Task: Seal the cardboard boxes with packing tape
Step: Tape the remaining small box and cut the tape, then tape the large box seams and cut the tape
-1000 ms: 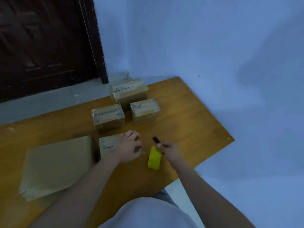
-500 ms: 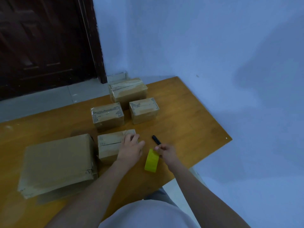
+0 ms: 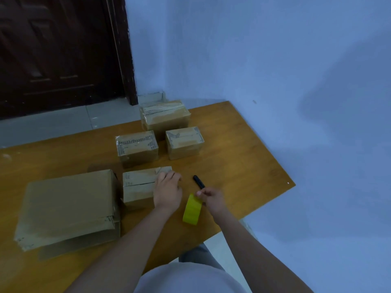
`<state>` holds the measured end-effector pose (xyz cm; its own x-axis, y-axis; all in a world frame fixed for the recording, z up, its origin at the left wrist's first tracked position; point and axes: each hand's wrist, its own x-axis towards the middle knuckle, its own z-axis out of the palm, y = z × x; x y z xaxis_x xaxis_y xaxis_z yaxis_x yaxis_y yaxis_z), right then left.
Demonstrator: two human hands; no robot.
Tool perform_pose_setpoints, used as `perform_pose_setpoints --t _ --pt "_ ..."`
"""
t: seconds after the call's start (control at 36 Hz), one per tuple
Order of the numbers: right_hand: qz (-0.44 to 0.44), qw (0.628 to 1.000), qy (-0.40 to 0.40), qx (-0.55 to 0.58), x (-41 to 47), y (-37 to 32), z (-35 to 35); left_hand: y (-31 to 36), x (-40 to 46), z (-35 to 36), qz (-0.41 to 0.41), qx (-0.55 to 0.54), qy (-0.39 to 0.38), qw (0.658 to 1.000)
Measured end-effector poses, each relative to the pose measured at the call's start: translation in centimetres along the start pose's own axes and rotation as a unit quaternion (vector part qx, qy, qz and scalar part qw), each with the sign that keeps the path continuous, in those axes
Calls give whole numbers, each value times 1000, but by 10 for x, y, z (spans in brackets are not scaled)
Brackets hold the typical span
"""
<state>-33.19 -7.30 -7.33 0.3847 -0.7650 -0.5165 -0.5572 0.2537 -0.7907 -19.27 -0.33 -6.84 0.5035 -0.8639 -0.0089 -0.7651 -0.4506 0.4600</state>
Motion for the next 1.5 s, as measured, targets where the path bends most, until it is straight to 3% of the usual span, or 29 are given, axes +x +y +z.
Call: perform_pose_setpoints --t 0.11,0.25,0.39,0.44,0.53,0.61,0.86,1.22,1.39,1.5 --pt "-8 1000 -12 -12 -4 -6 1 0 3 -1 -22 -55 20 998" --pt "-21 996 -62 -54 -3 -11 6 -2 9 -29 -105 -285 87 949" --pt "-48 987 -122 -92 -5 -21 9 -38 -9 -56 -142 -211 198 947" --pt "-64 980 -152 -114 -7 -25 11 -54 -19 -59 -192 -161 173 952" --pt "-84 974 -179 -114 -12 -31 18 -67 -32 -57 -239 -126 55 961" --pt "-94 969 -200 -108 -16 -37 29 -73 -38 -52 -230 -113 -27 966" --pt "-104 979 -154 -83 -15 -39 45 -65 -36 -46 -168 -2 -111 979" --pt "-122 985 -96 -76 13 -40 -3 -20 -16 -24 -136 8 -117 984" --pt "-123 989 -66 -58 35 -34 -36 5 4 -8 -118 -49 -102 987" --pt "-134 989 -47 -50 51 -36 -59 20 18 -1 -118 -150 -109 976"
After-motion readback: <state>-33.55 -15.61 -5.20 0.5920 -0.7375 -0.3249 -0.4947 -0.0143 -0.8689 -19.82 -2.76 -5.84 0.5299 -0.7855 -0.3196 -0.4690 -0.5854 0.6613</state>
